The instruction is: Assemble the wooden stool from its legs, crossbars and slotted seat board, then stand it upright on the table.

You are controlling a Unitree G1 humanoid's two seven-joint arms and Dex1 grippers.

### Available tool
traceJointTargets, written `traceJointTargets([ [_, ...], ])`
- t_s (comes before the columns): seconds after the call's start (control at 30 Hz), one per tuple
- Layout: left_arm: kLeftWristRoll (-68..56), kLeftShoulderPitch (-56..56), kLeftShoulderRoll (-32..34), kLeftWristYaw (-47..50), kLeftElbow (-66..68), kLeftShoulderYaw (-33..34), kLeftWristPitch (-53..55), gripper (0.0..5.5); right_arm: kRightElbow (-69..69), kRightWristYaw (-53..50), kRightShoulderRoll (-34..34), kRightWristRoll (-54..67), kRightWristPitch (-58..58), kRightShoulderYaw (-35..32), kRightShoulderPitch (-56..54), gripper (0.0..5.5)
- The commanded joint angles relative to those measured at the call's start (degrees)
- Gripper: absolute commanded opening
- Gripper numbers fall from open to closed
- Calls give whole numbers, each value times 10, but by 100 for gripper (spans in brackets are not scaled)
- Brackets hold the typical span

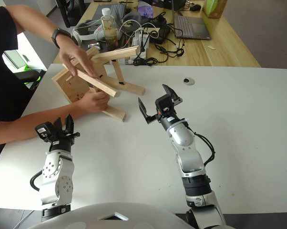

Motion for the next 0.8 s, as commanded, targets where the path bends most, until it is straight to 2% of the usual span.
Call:
traceJointTargets([
  [0.03, 2, -7, -2, 2, 4, 1, -2, 203, 2, 2, -2, -4, -4, 0, -8, 535],
  [0.8, 5, -58, 18, -27, 66, 3, -22, 203, 13, 14, -20, -5, -46, 2, 6, 535],
])
